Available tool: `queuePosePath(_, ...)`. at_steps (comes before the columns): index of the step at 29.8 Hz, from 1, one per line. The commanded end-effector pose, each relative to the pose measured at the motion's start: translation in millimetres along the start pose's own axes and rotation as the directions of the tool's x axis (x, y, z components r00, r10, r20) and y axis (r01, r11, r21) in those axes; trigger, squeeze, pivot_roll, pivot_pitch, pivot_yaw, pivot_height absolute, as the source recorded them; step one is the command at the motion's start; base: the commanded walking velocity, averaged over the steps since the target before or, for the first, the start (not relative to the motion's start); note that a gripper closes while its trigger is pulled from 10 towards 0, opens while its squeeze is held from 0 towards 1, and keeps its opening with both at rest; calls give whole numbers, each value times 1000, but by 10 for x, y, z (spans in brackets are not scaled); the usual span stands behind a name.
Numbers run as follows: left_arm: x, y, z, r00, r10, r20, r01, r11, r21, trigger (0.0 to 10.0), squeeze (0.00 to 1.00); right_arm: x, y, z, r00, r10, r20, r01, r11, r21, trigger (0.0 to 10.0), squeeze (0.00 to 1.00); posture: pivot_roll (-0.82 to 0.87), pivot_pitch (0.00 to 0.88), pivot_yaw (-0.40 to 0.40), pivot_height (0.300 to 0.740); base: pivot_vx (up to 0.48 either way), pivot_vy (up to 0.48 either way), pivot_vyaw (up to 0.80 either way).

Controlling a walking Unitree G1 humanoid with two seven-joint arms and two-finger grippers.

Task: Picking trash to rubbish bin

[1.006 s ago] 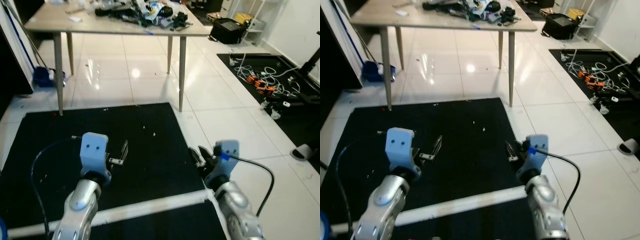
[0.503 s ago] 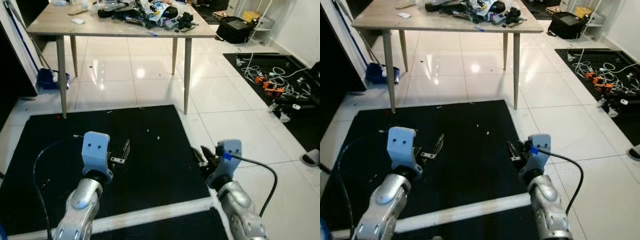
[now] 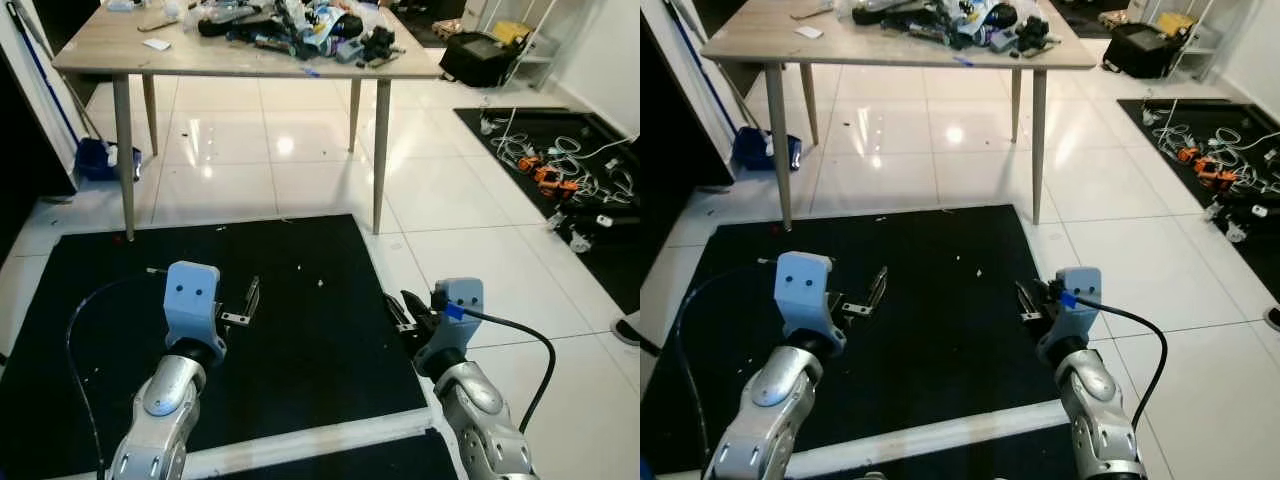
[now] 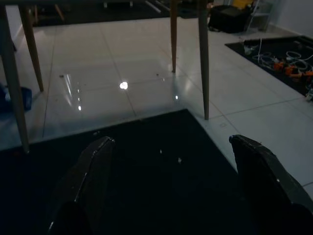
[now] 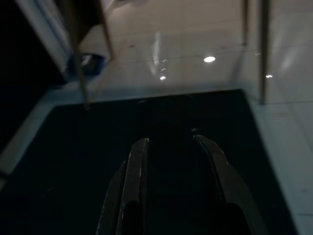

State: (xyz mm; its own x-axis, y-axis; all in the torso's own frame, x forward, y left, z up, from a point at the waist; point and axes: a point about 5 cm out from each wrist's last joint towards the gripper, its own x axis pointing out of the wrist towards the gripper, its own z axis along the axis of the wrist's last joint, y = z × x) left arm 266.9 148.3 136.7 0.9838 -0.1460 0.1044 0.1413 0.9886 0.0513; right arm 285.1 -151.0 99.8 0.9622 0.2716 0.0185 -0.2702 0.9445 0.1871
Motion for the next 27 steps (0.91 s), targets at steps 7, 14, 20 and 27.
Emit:
queuePosePath(7, -22, -1, -54, 1000, 5, -26, -5, 1000, 4, 10000, 0, -14, -4, -28, 1000, -6, -15, 6, 1000, -2, 10000, 0, 21, 153, -56, 740, 281, 0, 0)
queuePosePath(14, -11, 4, -54, 1000, 6, -26, -6, 1000, 5, 10000, 0, -9, -5, -25, 1000, -7, -15, 7, 1000, -2, 10000, 0, 18, 152, -55, 740, 280, 0, 0)
queuePosePath(20, 0, -2, -50, 1000, 4, -23, -4, 1000, 5, 10000, 0, -5, -12, -19, 1000, -10, -11, 10, 1000, -2, 10000, 0, 19, 150, -54, 740, 282, 0, 0)
queuePosePath(27, 4, 11, -44, 1000, 4, -21, -4, 1000, 9, 10000, 0, 0, -7, -15, 1000, -11, -6, 11, 1000, -3, 10000, 0, 21, 148, -52, 740, 281, 0, 0)
